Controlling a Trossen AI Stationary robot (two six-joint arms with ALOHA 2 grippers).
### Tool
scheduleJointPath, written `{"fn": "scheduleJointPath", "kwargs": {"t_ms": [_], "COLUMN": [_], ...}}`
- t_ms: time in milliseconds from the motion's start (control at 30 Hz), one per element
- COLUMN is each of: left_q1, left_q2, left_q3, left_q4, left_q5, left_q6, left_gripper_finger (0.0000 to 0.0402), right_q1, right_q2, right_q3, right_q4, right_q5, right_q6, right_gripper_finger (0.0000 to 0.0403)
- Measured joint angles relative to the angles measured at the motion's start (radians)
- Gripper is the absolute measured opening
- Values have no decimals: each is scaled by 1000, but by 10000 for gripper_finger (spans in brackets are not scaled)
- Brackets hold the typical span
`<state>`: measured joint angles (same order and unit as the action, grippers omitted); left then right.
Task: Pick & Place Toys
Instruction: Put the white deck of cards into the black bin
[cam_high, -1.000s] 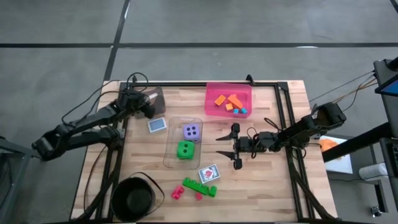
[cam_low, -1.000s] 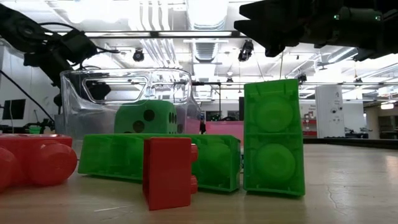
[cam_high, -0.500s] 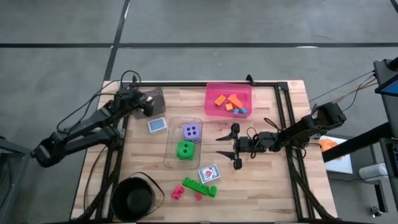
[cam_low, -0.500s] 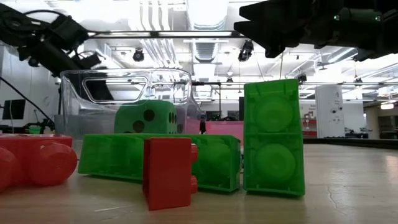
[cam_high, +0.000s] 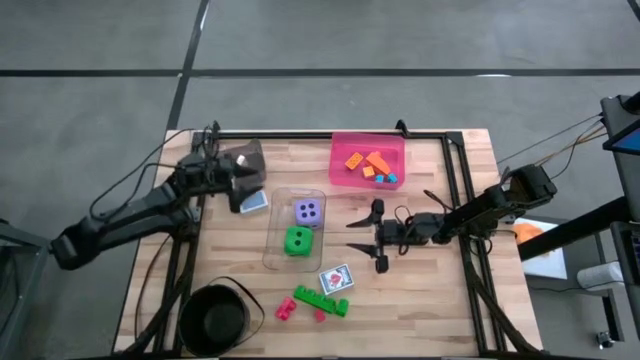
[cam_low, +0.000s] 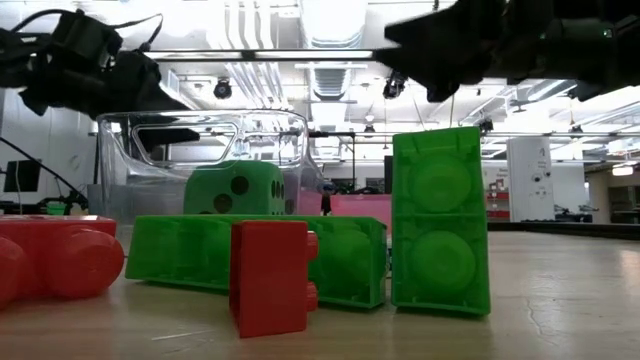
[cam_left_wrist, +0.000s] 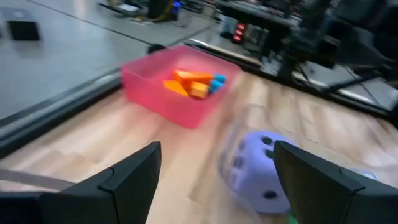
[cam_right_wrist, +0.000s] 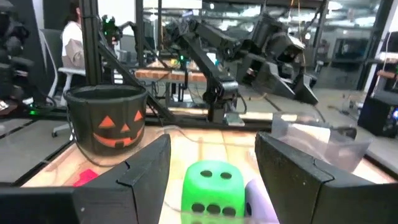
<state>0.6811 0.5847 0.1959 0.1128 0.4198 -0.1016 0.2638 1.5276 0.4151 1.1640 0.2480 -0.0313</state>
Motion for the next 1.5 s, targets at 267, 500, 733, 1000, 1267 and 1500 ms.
{"fn": "scheduleJointPath", "kwargs": {"t_ms": [267,500,733,1000,1267,1500], "left_q1": [-213,-397,-537,-627,-629,-629], "left_q2": [-1,-1,0,0,2,20], "left_q3": [-10,-5,-5,-5,-6,-6], "left_q4": [38,65,64,64,55,51], "left_q5": [-22,-123,-153,-238,-250,-272], "left_q6": [44,53,50,50,50,49], "left_gripper_finger": [313,313,313,313,313,313], "right_q1": [-8,12,29,46,68,70], "right_q2": [1,1,38,187,340,417], "right_q3": [125,333,470,539,650,738], "right_q4": [-399,-897,-1234,-1240,-1339,-1449], "right_q5": [48,26,-42,-114,-193,-178], "right_q6": [59,165,303,342,361,369], "right_gripper_finger": [234,234,234,234,234,233]}}
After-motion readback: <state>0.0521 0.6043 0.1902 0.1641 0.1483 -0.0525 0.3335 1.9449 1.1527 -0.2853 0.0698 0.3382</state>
